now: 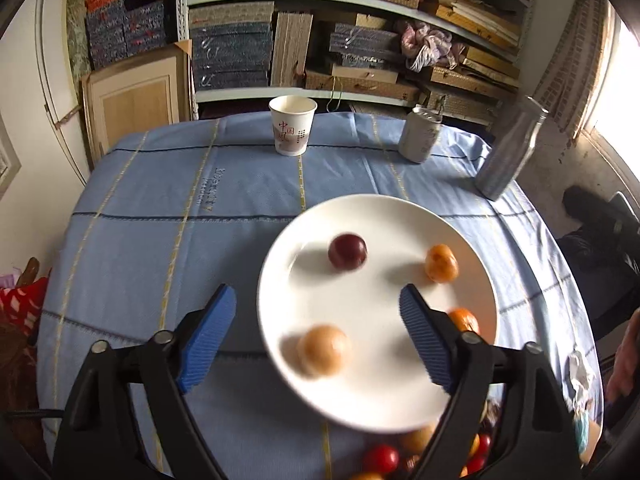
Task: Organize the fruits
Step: 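Withdraw both open grippers from the plate toward the fruit cluster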
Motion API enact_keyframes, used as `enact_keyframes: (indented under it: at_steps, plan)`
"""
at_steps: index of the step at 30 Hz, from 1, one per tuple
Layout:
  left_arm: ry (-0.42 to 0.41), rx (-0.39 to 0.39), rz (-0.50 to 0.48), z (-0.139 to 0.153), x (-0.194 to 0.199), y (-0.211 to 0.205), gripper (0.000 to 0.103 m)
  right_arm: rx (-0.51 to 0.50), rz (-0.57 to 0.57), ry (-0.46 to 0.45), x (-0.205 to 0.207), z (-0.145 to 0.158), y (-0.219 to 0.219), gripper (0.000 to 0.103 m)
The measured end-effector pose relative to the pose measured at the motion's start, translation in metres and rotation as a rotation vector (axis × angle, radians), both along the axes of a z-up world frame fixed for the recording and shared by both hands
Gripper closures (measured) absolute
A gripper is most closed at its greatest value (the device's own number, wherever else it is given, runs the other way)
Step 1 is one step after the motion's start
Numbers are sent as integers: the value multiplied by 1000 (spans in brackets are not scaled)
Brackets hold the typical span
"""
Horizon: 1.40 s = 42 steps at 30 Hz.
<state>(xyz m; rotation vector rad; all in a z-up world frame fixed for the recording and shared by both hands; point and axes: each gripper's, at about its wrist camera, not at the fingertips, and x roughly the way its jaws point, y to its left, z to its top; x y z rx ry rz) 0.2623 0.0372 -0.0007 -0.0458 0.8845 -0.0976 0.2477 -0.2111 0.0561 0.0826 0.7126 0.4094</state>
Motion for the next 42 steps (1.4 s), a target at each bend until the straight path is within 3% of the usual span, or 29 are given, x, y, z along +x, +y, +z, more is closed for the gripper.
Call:
enact_keyframes:
  at_steps: [8, 22, 29, 33, 42]
  plan:
    - [46, -2, -29, -16, -72, -17, 16, -2, -13, 5, -57, 5, -18, 28]
    - [121, -19, -34, -46, -151, -24, 16, -55, -36, 149, -150, -54, -41, 27]
    - [164, -22, -54, -63, -172, -28, 16, -87, 34, 234, -194, -86, -28, 27]
    - [169, -21, -69, -66, -175, -32, 16, -166, 112, 257, -216, -101, -13, 27]
    - [184, -50, -56, -69, -174, -33, 16, -141, 45, 264, -213, -100, -31, 27]
